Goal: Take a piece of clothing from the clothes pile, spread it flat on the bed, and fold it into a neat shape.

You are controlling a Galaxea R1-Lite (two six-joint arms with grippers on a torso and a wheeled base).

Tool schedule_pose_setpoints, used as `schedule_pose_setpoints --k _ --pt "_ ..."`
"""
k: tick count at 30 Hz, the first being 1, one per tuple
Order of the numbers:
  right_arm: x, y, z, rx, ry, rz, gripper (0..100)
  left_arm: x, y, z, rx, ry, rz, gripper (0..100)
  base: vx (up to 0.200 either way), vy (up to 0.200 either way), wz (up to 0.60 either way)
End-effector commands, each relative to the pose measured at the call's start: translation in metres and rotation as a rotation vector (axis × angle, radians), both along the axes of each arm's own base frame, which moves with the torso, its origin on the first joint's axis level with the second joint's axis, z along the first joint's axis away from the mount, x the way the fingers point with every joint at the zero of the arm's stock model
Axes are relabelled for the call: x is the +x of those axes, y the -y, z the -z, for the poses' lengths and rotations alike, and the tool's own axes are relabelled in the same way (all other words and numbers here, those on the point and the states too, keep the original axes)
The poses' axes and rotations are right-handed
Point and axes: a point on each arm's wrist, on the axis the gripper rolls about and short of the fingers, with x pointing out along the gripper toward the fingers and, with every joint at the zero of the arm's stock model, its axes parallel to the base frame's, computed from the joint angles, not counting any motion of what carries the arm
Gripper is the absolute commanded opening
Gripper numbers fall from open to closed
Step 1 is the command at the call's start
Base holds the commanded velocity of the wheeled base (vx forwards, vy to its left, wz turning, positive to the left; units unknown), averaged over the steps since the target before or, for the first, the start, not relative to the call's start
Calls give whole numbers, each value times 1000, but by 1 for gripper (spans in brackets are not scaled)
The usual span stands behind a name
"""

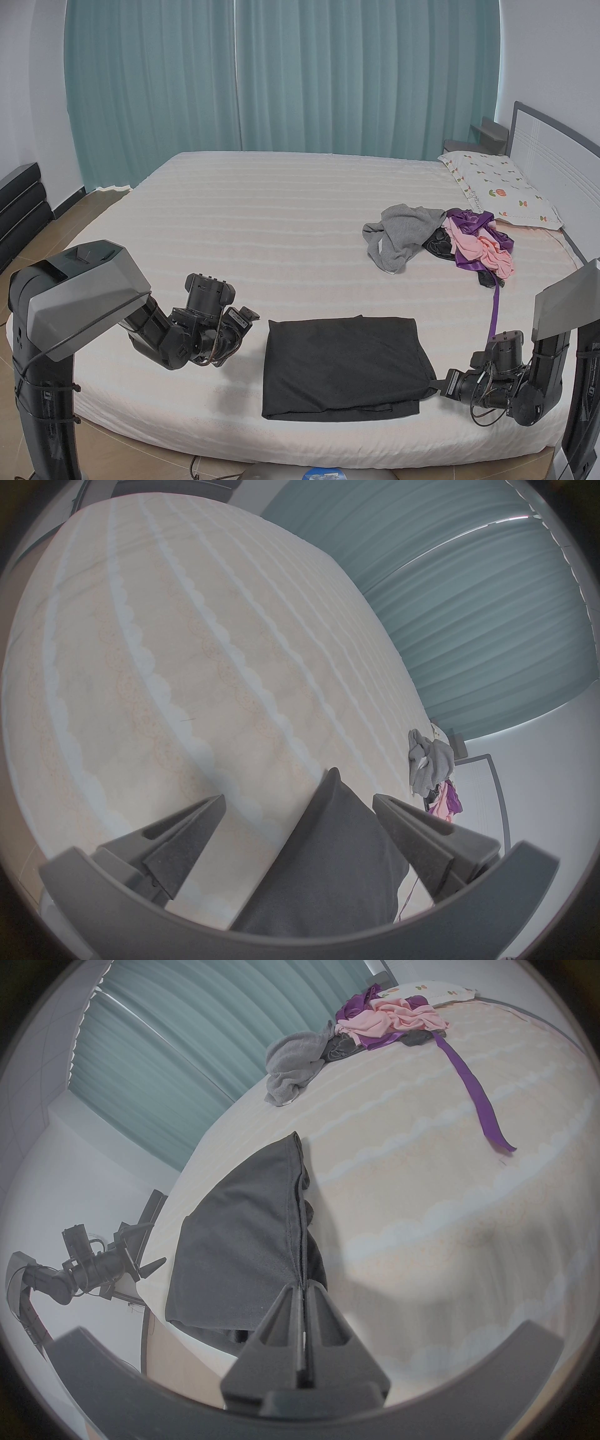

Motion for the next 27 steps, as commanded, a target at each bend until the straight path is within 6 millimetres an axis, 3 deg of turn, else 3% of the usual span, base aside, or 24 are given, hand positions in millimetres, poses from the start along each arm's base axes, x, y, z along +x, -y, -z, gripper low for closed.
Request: schedule_pose_setpoints --k 1,12,13,27 --pt "-2 1 1 -3 -13 2 0 0 0 0 1 -2 1 100 0 0 0" --pt "-2 1 2 -5 -10 0 0 -2 1 1 3 -6 5 100 0 0 0" --pt "-2 1 1 -4 -7 0 100 -3 1 2 8 -7 10 100 0 0 0" --pt "0 14 -2 -10 34 73 100 -6 1 2 20 -11 31 100 0 0 0"
